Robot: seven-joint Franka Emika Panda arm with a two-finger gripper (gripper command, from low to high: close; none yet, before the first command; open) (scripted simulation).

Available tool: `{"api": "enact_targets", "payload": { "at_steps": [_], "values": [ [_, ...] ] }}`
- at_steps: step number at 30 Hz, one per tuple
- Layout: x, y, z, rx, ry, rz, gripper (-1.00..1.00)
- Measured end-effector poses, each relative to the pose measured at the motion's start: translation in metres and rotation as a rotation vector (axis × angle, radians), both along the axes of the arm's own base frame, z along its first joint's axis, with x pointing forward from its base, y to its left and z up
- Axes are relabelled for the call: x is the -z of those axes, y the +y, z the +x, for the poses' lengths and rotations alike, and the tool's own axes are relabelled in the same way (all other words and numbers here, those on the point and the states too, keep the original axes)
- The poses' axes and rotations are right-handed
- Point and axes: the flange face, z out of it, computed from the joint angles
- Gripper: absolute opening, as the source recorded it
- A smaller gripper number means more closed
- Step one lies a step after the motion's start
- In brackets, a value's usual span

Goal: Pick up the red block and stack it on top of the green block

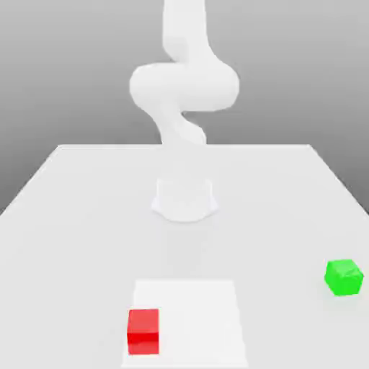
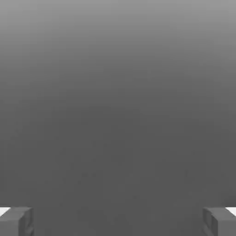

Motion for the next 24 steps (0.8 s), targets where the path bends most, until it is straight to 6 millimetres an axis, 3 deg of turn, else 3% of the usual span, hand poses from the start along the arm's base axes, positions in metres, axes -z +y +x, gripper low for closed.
{"api": "enact_targets", "payload": {
  "at_steps": [6, 12, 17, 24],
  "values": [
    [0.111, -0.016, 0.065, -0.022, 0.185, 0.007, 0.00],
    [0.228, -0.030, 0.098, -0.036, 0.364, 0.005, 0.00],
    [0.328, -0.042, 0.101, -0.041, 0.513, -0.004, 0.00],
    [0.457, -0.058, 0.075, -0.047, 0.708, -0.028, 0.00]
  ]
}}
